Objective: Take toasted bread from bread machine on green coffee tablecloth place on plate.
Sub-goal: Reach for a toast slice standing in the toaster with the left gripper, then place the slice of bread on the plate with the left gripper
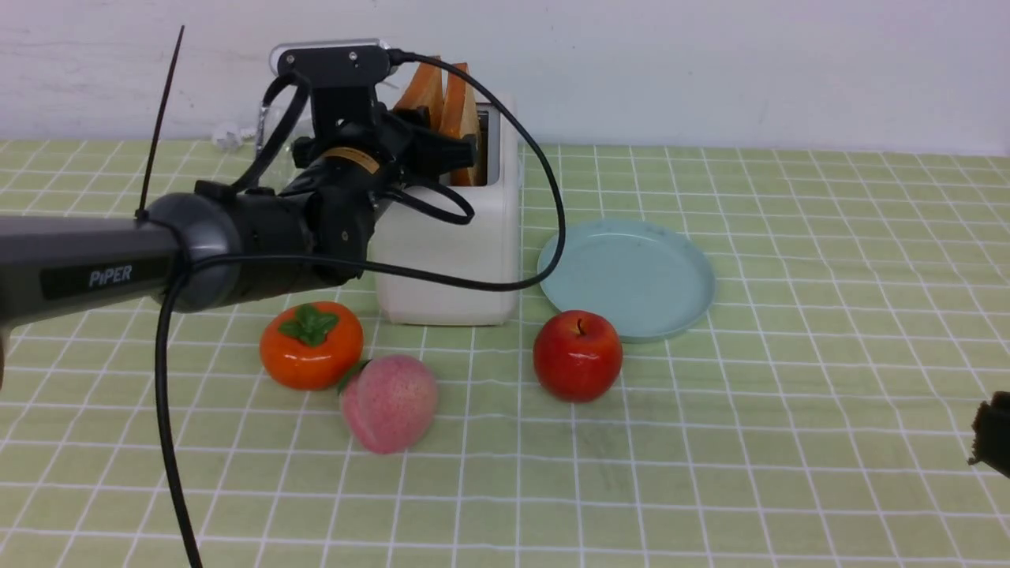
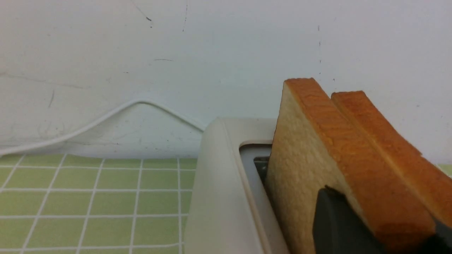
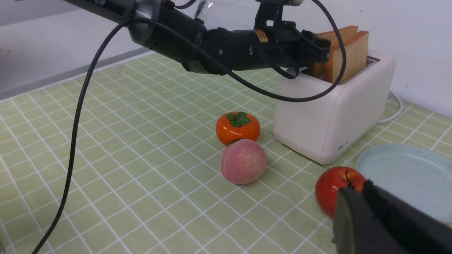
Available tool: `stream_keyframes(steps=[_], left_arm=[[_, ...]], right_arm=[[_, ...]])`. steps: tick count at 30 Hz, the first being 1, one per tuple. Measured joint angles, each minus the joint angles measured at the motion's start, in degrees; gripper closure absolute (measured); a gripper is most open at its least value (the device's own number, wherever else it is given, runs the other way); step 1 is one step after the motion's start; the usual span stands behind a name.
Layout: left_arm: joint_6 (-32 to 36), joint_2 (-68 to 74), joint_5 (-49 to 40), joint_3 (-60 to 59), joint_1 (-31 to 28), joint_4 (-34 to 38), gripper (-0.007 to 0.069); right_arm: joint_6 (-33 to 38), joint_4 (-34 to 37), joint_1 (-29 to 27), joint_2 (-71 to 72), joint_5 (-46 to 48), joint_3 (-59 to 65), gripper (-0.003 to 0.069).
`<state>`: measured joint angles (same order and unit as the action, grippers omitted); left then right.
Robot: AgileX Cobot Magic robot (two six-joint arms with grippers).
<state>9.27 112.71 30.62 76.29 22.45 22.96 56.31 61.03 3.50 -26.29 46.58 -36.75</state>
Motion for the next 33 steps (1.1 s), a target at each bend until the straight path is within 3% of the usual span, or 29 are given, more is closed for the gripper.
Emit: stream_keyframes(steps=[13,16,20,21,26,33], left_arm=[[1.6,-14.1,3.8,0.0,0.5,-1.4,0.0533],[-1.8,-19.3,0.0,0.1,2.8,-6.4,0.0533],[-8.5,-21.6,-13.9,0.3,9.5,-17.8,0.0533],[-8.5,-21.6,-14.6,0.3,9.9,-17.8,0.0533],[-11.4,-16.0,-24.7,1.1,18.8,-35.3,0.0533],[-11.6,-4.4,-26.9,9.8,20.0,-39.9,0.0533]], right_arm=[[0.1,1.2,0.0,0.0,-0.2,0.0,0.0621],[-0.6,1.2,0.0,0.0,-0.1,-0.6,0.0659],[-4.2,0.1,0.0,0.0,-0.1,-1.3,0.0673],[-4.5,0.1,0.0,0.0,-0.1,-1.3,0.0673],[-17.9,-10.5,0.0,0.0,2.3,-1.3,0.0671],[-31.3,-25.1,0.0,0.0,7.4,-2.3,0.0669]])
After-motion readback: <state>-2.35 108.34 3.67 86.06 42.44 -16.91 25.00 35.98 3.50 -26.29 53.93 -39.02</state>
